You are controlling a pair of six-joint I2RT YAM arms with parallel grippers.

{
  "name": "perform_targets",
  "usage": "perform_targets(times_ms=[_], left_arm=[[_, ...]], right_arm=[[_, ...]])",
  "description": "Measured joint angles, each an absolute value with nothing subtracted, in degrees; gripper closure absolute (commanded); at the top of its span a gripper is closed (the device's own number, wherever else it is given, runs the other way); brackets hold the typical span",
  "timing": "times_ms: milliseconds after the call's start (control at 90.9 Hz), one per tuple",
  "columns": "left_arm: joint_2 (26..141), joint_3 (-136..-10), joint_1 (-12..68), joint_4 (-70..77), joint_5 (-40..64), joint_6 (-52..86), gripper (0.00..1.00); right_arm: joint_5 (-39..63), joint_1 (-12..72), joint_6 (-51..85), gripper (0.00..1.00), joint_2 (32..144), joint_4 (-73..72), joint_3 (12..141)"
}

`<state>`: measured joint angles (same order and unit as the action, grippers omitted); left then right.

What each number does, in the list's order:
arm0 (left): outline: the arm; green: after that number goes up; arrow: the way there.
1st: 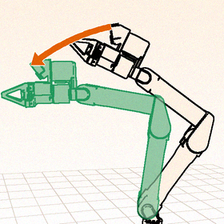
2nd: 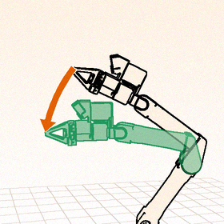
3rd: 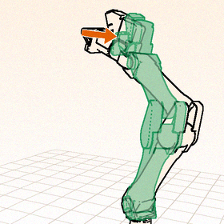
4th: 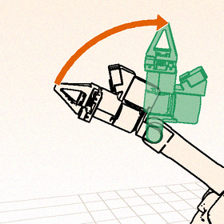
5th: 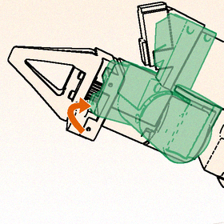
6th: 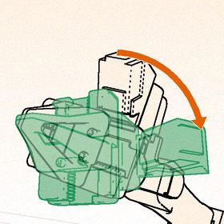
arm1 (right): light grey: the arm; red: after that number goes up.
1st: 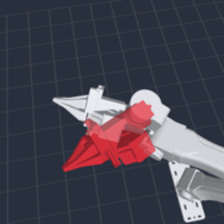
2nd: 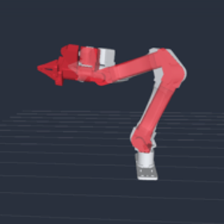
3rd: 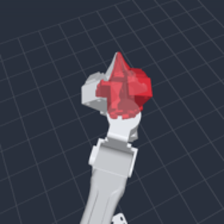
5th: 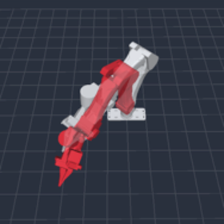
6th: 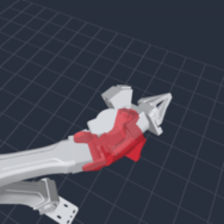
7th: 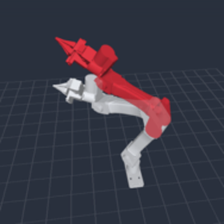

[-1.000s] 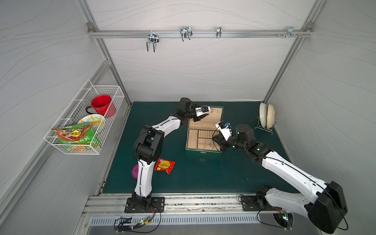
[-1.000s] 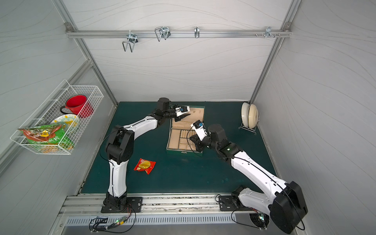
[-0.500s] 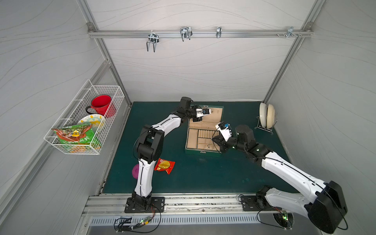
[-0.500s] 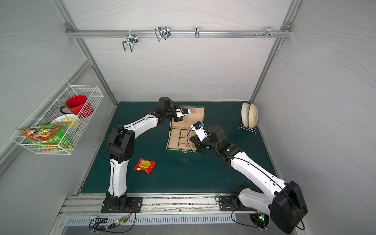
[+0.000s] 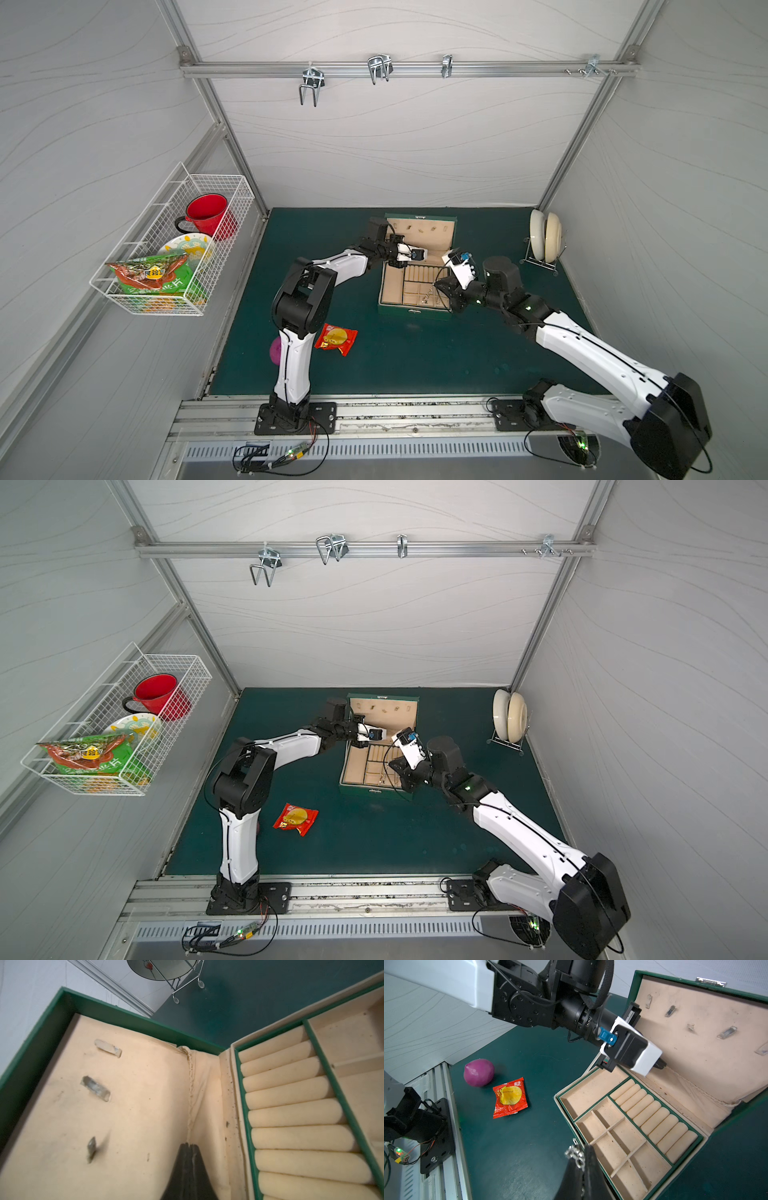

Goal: Put jewelry chain into jewelry box
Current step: Open the fastener on the jewelry box, then hang the necklace on the jewelry box clasp.

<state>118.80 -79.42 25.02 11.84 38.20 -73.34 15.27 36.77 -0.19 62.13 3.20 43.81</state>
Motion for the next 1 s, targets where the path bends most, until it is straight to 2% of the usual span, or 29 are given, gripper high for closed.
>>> perform_targets(times_ms=[33, 187, 286, 517, 638, 1002], left_arm=[[118.8, -79.37, 25.04, 11.99, 38.24, -72.77, 1.0], [118.41, -78.89, 24.93, 14.55, 38.89, -67.42, 0.7], [116.36, -76.79, 24.43, 16.27, 39.48, -60.9, 0.58], [106.19, -69.54, 23.16, 22.0, 40.91, -45.08, 0.49], [102.02, -66.78, 22.13, 24.05, 42.22, -37.95, 0.4], [93.97, -51.68, 16.38, 35.29, 49.17, -16.23, 0.37]], right_arm=[[15.25, 36.75, -0.19, 1.0, 62.13, 3.2, 43.81], [15.0, 36.73, -0.01, 1.0, 62.15, 3.42, 43.97], [14.33, 36.73, -0.03, 1.0, 62.46, 4.21, 44.77], [13.76, 36.67, -0.45, 1.0, 66.19, 5.89, 50.96], [13.72, 36.67, -1.1, 1.0, 69.63, 6.11, 54.06], [13.45, 36.67, -3.42, 1.0, 81.3, 6.0, 62.04]])
